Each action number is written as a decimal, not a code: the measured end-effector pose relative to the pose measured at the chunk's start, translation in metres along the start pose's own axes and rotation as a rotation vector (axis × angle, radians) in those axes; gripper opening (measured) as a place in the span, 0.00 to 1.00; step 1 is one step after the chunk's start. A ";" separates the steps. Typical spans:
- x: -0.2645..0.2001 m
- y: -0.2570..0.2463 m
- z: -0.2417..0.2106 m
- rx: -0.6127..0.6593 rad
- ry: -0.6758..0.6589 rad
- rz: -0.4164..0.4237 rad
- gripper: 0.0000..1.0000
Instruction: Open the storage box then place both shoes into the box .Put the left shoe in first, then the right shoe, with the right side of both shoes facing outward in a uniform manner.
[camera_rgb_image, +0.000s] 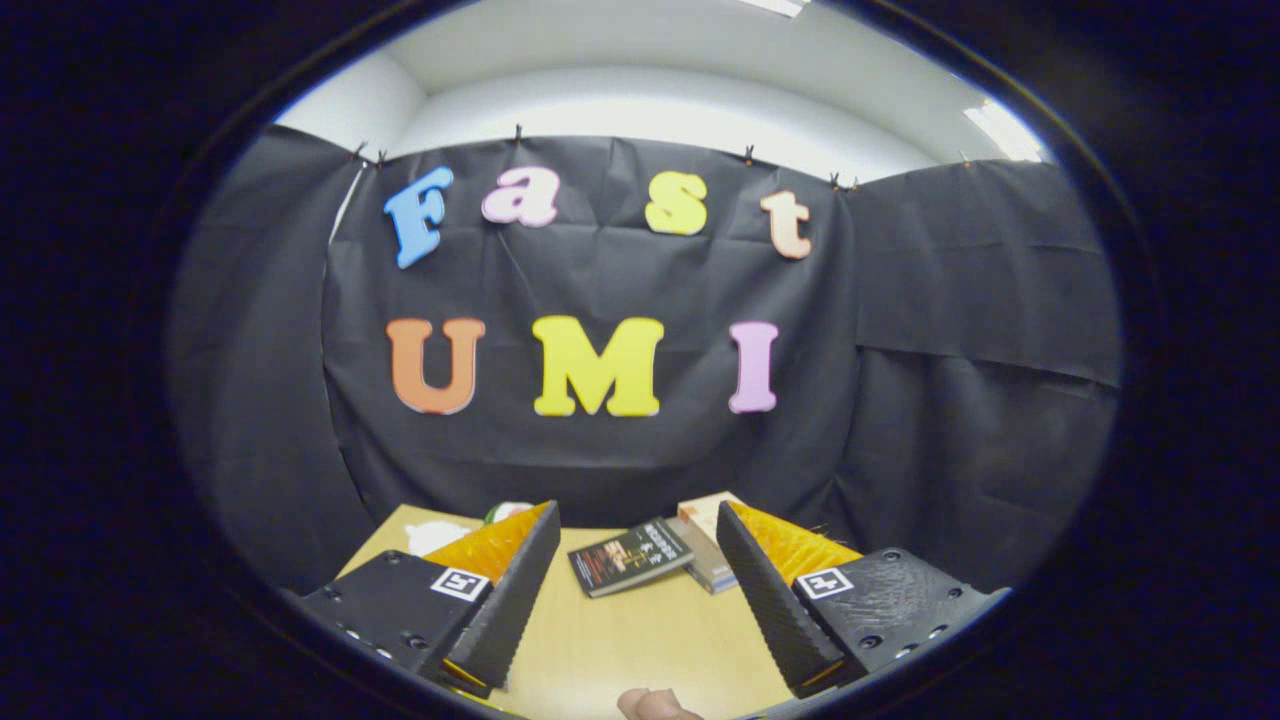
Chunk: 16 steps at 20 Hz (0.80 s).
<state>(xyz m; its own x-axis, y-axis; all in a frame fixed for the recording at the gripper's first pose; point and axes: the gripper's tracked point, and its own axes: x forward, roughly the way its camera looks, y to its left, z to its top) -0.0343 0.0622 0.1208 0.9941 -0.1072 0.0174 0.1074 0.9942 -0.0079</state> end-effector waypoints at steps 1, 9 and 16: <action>-0.010 -0.001 -0.001 0.016 -0.016 0.016 0.96; -0.014 0.005 -0.012 0.006 -0.012 0.104 0.95; -0.015 0.013 -0.021 -0.023 -0.018 0.128 0.95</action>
<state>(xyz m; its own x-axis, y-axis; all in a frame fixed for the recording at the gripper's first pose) -0.0480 0.0761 0.0995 0.9992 0.0205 0.0331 -0.0193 0.9992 -0.0345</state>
